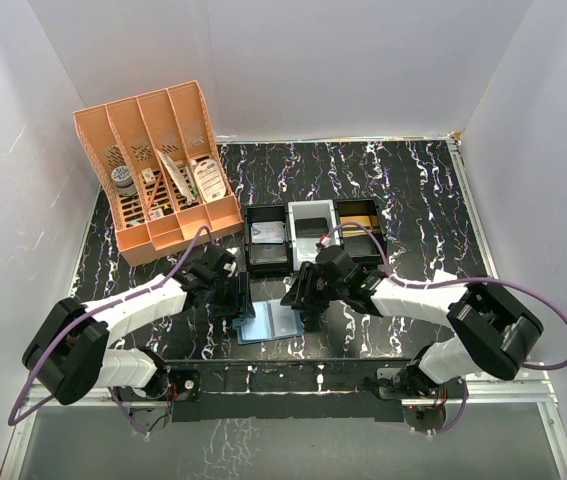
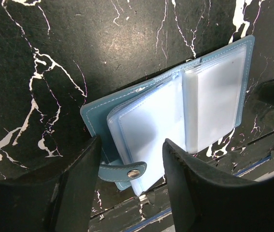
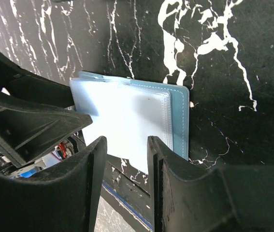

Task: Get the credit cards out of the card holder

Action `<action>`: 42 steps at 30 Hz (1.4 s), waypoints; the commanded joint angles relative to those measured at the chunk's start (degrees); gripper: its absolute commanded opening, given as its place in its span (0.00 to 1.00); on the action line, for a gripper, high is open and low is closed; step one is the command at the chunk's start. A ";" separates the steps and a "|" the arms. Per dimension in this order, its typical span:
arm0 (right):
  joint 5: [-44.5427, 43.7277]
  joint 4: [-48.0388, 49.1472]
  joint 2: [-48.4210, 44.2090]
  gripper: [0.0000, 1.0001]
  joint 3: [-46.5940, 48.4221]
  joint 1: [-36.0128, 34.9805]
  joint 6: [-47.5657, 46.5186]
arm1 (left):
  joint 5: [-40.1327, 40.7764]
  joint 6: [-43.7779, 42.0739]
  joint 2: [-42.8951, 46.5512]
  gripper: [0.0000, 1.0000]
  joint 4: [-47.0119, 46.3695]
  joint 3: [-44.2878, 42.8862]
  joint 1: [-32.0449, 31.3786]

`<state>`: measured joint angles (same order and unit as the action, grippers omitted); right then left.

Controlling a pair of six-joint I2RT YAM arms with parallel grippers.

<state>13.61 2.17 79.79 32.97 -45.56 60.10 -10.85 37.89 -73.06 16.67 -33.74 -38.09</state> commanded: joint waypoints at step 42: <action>2.70 -3.93 5.58 0.39 9.43 -2.34 -2.72 | -1.52 -2.85 -0.74 0.27 1.36 1.01 -0.23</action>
<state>21.30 3.05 88.44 38.06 -47.64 59.92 -11.35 35.55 -73.82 16.47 -33.21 -38.09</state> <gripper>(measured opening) 0.373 0.280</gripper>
